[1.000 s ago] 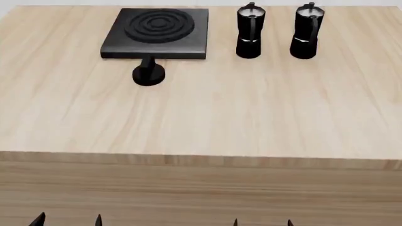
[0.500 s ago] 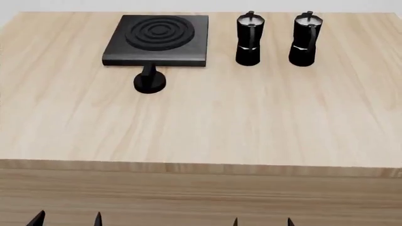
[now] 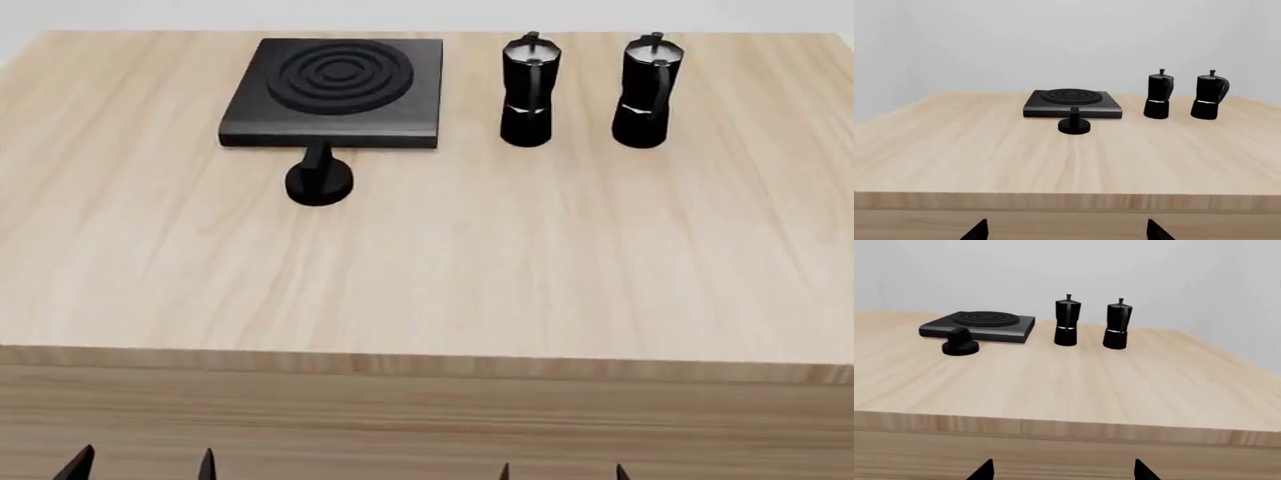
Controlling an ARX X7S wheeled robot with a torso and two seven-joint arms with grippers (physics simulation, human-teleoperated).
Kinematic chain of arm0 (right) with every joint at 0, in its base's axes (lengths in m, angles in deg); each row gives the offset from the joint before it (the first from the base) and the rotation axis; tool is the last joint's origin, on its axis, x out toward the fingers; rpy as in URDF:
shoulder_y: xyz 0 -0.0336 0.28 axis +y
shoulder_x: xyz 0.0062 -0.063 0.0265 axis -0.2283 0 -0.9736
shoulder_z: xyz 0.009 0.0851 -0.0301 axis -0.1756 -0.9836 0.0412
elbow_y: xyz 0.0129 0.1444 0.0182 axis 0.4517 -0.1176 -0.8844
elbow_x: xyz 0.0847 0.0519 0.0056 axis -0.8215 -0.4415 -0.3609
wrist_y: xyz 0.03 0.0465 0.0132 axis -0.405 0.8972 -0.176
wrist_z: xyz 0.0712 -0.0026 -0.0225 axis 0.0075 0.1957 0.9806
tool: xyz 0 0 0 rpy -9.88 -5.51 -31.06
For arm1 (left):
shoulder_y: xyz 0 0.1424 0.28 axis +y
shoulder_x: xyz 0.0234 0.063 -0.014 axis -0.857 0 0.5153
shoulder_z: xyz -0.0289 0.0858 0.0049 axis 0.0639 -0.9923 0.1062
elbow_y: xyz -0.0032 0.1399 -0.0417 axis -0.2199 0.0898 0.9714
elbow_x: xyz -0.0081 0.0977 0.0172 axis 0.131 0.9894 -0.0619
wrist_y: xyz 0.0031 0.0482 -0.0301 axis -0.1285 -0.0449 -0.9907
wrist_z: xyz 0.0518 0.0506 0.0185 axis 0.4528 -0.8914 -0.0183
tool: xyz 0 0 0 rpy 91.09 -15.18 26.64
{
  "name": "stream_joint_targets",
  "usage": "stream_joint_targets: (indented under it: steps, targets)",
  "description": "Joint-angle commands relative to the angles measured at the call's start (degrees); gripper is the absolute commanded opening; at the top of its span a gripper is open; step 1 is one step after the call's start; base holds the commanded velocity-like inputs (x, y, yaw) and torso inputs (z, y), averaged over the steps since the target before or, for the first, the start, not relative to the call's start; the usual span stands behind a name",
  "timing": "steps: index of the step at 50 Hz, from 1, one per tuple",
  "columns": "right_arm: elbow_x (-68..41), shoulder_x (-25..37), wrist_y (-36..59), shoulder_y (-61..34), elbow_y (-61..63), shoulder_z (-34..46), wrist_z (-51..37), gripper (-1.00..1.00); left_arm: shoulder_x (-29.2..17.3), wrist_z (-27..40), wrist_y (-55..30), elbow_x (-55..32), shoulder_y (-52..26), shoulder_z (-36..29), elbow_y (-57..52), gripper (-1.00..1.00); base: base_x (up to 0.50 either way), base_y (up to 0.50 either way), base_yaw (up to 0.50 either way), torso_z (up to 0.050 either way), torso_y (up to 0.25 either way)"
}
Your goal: Put the right moka pot on the stove.
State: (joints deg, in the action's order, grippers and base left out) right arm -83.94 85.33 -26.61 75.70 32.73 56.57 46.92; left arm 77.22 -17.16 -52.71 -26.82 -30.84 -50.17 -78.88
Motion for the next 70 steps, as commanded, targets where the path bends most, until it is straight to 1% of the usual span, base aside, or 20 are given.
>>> stream_joint_targets:
  steps: [1, 8, 48, 70]
  targets:
    - [-0.5, 0.7, 0.4, -0.1, 0.2, 0.5, -1.1, 1.0, -0.7, 0.9, 0.0, -0.8, -0.1, -0.7, -0.1, 1.0, 0.0, 0.0, 0.0, 0.05, 0.068]
    - [-0.8, 1.0, 0.3, -0.6, -0.2, 0.9, -1.5, 1.0, -0.9, 1.7, 0.7, -0.7, -0.1, -1.0, 0.2, 1.0, 0.0, 0.0, 0.0, 0.044, 0.057]
    - [-1.7, 2.5, -2.3, -1.2, -3.1, 2.7, -3.8, 1.0, -2.6, 3.5, 0.9, -2.5, -0.2, -3.0, 0.2, 1.0, 0.16, 0.0, 0.0, 0.0, 0.0]
    - [-1.7, 3.2, -1.6, -1.5, -2.5, 3.9, -5.0, 1.0, -3.3, 4.2, 1.3, -3.3, -0.4, -3.7, 0.2, 1.0, 0.13, 0.01, 0.0, 0.0, 0.0]
